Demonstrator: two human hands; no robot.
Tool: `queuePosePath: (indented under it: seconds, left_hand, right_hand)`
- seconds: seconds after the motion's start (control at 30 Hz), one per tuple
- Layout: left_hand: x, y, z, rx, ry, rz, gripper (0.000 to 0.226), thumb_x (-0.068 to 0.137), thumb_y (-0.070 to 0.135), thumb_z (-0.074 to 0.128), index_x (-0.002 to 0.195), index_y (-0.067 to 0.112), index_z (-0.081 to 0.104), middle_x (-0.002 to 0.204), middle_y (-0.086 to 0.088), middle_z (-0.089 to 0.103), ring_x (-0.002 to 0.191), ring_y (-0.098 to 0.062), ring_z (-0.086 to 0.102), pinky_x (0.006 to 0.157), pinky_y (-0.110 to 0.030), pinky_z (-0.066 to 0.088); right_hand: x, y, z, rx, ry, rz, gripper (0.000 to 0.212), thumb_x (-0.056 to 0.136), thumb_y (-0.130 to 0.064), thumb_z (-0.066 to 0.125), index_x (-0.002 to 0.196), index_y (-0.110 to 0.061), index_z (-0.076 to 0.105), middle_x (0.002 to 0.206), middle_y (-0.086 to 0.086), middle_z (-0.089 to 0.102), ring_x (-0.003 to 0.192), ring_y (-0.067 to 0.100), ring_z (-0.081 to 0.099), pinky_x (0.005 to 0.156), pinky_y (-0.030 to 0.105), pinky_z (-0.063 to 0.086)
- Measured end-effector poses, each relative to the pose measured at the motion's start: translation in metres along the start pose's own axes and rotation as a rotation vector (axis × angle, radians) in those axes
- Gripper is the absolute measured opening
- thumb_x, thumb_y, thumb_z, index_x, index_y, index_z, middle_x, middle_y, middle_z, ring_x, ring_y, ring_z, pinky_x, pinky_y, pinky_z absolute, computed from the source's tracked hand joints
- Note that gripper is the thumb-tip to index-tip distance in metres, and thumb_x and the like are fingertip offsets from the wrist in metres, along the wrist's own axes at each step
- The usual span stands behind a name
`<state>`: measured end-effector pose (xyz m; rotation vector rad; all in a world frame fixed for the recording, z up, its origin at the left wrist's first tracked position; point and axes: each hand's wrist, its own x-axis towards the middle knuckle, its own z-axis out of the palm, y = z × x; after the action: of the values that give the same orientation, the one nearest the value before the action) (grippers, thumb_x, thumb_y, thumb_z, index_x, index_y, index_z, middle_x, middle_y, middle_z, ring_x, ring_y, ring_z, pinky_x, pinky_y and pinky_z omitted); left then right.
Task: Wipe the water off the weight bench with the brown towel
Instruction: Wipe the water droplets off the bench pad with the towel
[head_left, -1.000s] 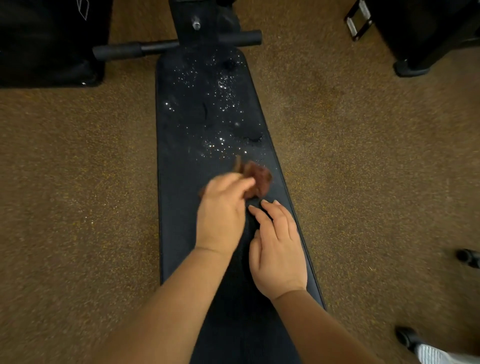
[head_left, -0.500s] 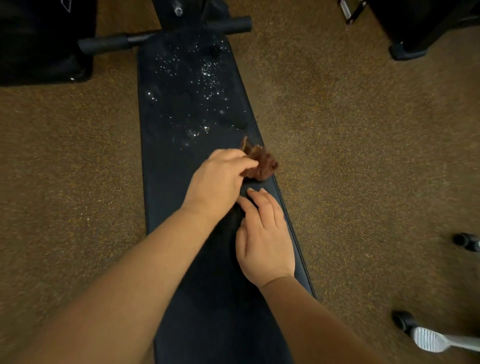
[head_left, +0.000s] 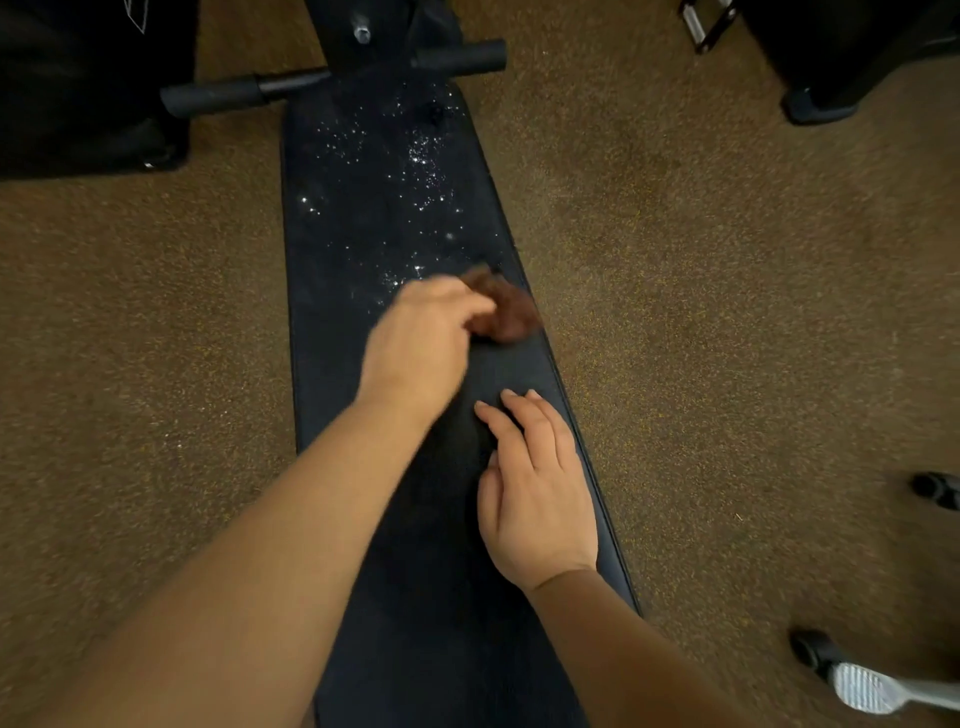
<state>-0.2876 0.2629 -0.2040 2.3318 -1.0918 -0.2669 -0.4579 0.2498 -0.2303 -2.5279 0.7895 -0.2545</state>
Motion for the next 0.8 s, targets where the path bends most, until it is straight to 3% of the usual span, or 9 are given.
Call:
queuePosePath:
  seconds: [0.1,0.17,0.27,0.37,0.43,0.53,0.63,0.7,0.8]
  left_hand:
    - [0.009,0.004,0.01,0.004,0.151,-0.202,0.037,0.082,-0.004,0.055,0.11,0.015,0.069,0.116,-0.005,0.062,0.11,-0.026,0.051,0.09,-0.034,0.042]
    - [-0.006,0.015,0.018,-0.034,0.122,-0.172,0.037,0.081,-0.005,0.056,0.11,0.015,0.069,0.115,-0.005,0.062,0.11,-0.024,0.05,0.09,-0.026,0.038]
    - [-0.029,0.014,0.005,-0.113,-0.077,-0.018,0.037,0.083,0.003,0.059,0.113,0.022,0.067,0.118,0.005,0.06,0.113,-0.013,0.048,0.095,-0.014,0.03]
    - [-0.044,0.001,-0.023,-0.283,-0.294,0.017,0.042,0.089,0.024,0.059,0.128,0.038,0.053,0.132,0.019,0.048,0.126,0.003,0.035,0.107,-0.017,0.025]
    - [-0.057,-0.011,-0.032,-0.289,-0.24,-0.026,0.047,0.093,0.029,0.053,0.138,0.038,0.041,0.147,0.016,0.033,0.137,0.003,0.018,0.114,-0.022,0.013]
    - [-0.069,-0.035,-0.028,-0.093,-0.045,-0.213,0.054,0.097,0.026,0.041,0.147,0.025,0.021,0.157,0.005,0.007,0.142,-0.005,-0.006,0.116,-0.03,-0.001]
    - [-0.071,-0.048,-0.014,0.065,0.057,-0.368,0.06,0.098,0.028,0.033,0.149,0.011,0.007,0.158,-0.006,-0.003,0.143,-0.015,-0.011,0.116,-0.034,-0.006]
    - [-0.073,-0.051,-0.004,0.131,0.098,-0.374,0.06,0.098,0.029,0.029,0.149,0.007,0.006,0.157,-0.008,-0.002,0.143,-0.017,-0.009,0.116,-0.033,-0.005]
    - [-0.072,-0.051,0.0,0.198,0.1,-0.319,0.056,0.098,0.025,0.027,0.148,0.006,0.01,0.157,-0.009,0.005,0.144,-0.019,-0.003,0.117,-0.035,-0.001]
  right_hand:
    - [-0.001,0.0,0.0,0.019,0.01,0.001,0.049,0.086,-0.015,0.039,0.133,-0.012,0.052,0.139,0.008,0.047,0.136,0.026,0.033,0.116,0.035,0.022]
    - [0.0,0.001,0.0,0.018,0.003,-0.006,0.049,0.086,-0.014,0.04,0.133,-0.011,0.051,0.139,0.009,0.047,0.137,0.026,0.033,0.116,0.036,0.022]
    - [-0.002,0.001,0.001,0.016,-0.006,-0.008,0.047,0.086,-0.014,0.04,0.132,-0.009,0.051,0.138,0.011,0.048,0.136,0.028,0.035,0.116,0.038,0.024]
    - [-0.001,0.001,0.0,0.034,-0.014,0.001,0.046,0.088,-0.015,0.04,0.132,-0.009,0.052,0.135,0.011,0.049,0.134,0.028,0.035,0.116,0.036,0.022]
    - [-0.002,0.002,0.0,0.097,0.016,-0.015,0.043,0.089,-0.013,0.043,0.13,-0.012,0.054,0.132,0.008,0.05,0.133,0.025,0.037,0.115,0.036,0.025]
    - [-0.005,0.005,-0.005,0.271,0.146,-0.011,0.037,0.089,-0.009,0.05,0.124,-0.014,0.059,0.125,0.002,0.047,0.127,0.015,0.039,0.107,0.037,0.034]
    - [0.006,0.007,-0.013,0.233,0.216,-0.083,0.038,0.086,-0.011,0.059,0.124,-0.017,0.06,0.133,0.003,0.041,0.132,0.021,0.035,0.107,0.05,0.033]
    - [0.027,0.005,-0.019,0.094,0.131,-0.205,0.047,0.084,-0.018,0.065,0.13,-0.021,0.057,0.146,0.004,0.036,0.142,0.03,0.024,0.112,0.058,0.021]
    - [0.069,0.007,-0.022,-0.079,-0.136,-0.41,0.058,0.087,-0.032,0.061,0.142,-0.03,0.042,0.154,0.001,0.029,0.147,0.028,0.011,0.115,0.059,0.011]
